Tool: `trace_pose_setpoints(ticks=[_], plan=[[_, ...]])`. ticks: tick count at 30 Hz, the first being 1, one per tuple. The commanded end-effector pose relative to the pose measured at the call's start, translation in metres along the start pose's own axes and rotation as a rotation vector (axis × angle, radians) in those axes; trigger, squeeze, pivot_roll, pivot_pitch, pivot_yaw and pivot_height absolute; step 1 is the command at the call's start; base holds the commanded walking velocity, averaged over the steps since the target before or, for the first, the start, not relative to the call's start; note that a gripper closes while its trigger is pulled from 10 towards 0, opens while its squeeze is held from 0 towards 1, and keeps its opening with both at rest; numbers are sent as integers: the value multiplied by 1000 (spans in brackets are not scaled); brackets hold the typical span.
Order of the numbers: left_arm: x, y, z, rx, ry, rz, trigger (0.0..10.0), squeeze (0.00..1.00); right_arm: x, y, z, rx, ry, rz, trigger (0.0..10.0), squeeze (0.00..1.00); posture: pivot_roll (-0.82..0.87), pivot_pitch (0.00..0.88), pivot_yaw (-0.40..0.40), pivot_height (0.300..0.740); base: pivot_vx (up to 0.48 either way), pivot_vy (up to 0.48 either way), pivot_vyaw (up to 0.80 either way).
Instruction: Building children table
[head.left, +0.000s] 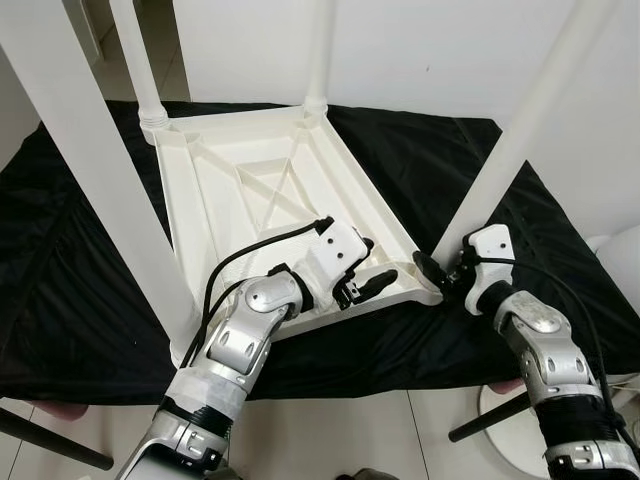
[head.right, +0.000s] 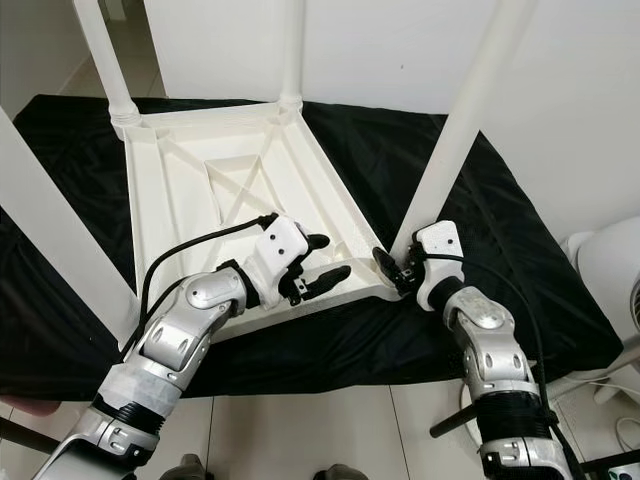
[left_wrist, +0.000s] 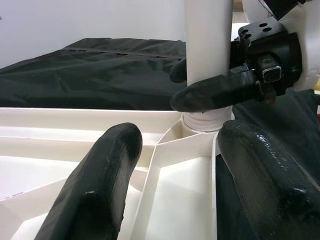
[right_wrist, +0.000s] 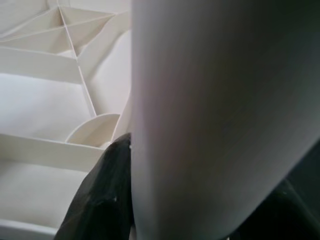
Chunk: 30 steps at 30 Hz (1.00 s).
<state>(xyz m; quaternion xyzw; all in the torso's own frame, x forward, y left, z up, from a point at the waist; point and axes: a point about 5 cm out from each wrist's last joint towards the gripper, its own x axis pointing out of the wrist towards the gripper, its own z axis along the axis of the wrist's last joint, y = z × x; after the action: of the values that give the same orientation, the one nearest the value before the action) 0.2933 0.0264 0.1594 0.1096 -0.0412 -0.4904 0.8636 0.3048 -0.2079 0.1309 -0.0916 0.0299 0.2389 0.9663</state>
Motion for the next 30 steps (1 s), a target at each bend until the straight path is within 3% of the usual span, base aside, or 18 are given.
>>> trace_pose_setpoints(ticks=[1,5,6,7,8,9,10,15,18,24,25,28,30], plan=[[0,3,1,10,2,44,10000,0,-1,6,-11,-7,51,43,0,0,53,0,-57,740,0,0,0],[0,2,1,9,2,44,10000,0,-4,6,-15,11,62,40,0,0,51,0,-54,740,0,0,0],[0,1,1,7,2,41,10000,0,-5,4,-16,22,55,14,2824,0,49,0,-53,740,0,0,0],[0,1,1,7,2,41,10000,0,-5,4,-16,22,55,14,2824,0,49,0,-53,740,0,0,0],[0,1,1,7,2,39,10000,0,-5,4,-16,19,50,6,9137,0,47,0,-49,740,0,0,0],[0,1,1,7,2,38,10000,0,-5,4,-16,15,47,3,9137,0,47,0,-49,740,0,0,0],[0,1,1,7,3,36,10000,0,-5,3,-17,28,40,-23,10000,0,46,0,-48,740,0,0,0],[0,1,0,7,6,31,10000,0,-7,-2,-22,20,59,-163,10000,0,45,0,-42,740,0,0,0],[-1,1,0,7,6,29,10000,0,-6,-2,-22,30,57,-183,10000,0,44,0,-41,740,0,0,0],[1,-1,0,7,5,15,10000,0,-5,5,-20,98,60,-331,10000,0,34,0,-35,740,0,0,0],[1,-2,0,6,4,12,10000,0,-6,6,-17,140,53,-432,10000,0,31,0,-35,740,0,0,0],[1,-2,0,6,4,10,10000,0,-7,6,-17,152,49,-462,10000,0,31,0,-35,740,0,0,0],[1,-3,0,6,5,8,10000,0,-7,11,-15,176,42,-554,10000,0,27,0,-36,740,0,0,0]])
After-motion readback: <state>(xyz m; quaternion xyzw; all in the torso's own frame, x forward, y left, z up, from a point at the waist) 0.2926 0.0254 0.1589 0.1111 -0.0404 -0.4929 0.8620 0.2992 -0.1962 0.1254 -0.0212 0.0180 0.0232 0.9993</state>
